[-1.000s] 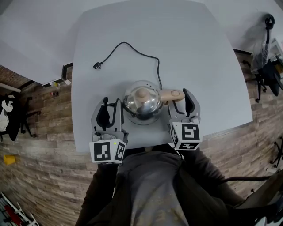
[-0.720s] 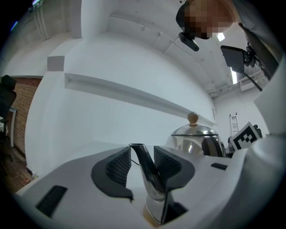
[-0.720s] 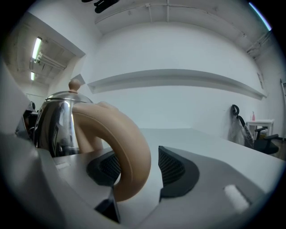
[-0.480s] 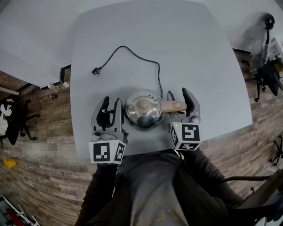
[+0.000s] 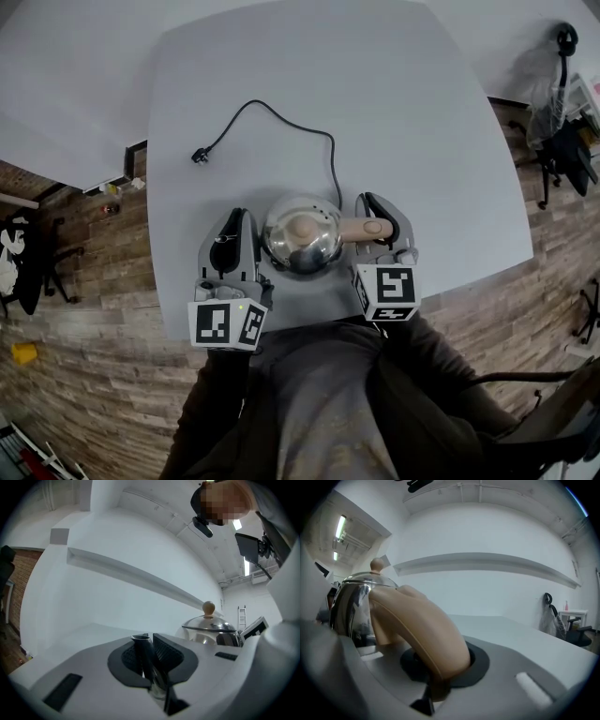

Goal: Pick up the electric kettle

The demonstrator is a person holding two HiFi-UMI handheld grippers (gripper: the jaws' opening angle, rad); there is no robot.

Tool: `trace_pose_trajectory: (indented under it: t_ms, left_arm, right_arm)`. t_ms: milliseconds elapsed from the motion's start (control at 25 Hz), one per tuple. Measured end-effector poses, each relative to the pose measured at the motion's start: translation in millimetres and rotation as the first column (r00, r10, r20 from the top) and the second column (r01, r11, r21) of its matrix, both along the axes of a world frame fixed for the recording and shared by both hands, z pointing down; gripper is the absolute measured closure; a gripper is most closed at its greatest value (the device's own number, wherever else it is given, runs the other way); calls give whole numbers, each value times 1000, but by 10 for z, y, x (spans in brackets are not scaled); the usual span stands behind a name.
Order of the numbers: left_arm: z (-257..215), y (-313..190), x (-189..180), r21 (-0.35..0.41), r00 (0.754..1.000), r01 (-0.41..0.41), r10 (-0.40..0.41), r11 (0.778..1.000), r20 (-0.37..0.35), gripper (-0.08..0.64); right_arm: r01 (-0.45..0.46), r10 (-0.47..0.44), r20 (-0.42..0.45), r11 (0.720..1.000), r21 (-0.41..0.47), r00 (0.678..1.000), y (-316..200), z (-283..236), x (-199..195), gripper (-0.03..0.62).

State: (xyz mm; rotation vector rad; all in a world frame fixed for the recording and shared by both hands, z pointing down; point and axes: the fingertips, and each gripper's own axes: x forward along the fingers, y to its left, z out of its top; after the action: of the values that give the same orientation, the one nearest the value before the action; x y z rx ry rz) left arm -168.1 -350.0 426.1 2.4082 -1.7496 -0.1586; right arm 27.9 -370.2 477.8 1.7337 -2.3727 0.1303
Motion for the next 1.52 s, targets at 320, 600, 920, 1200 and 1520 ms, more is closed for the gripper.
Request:
trace_pose_trajectory:
  t_ms: [320, 600, 920, 1200, 1520]
  left_arm:
    - [-530, 89, 12, 12, 1000, 3, -3, 1000, -26, 533]
    - [-1328, 109, -23, 60, 1000, 9, -8, 998, -26, 535]
    - [-1607, 176, -2, 89, 1000, 25, -24, 996, -14, 535]
    - [-1594, 213, -14, 84, 999, 36, -34, 996, -20, 535]
    - [-1580, 205, -16, 87, 999, 47, -45, 995, -20, 535]
  right_arm:
    - [13, -13, -5, 1000, 14, 1000, 55, -534, 5, 566]
    - [20, -20, 11, 999, 47, 1000, 40, -1309, -39, 566]
    - [26, -29, 36, 997, 74, 999, 59, -1577, -31, 565]
    - [35, -39, 38, 996, 80, 999, 40, -1602, -46, 565]
    - [45, -48, 35, 995, 84, 998, 24, -1579, -50, 565]
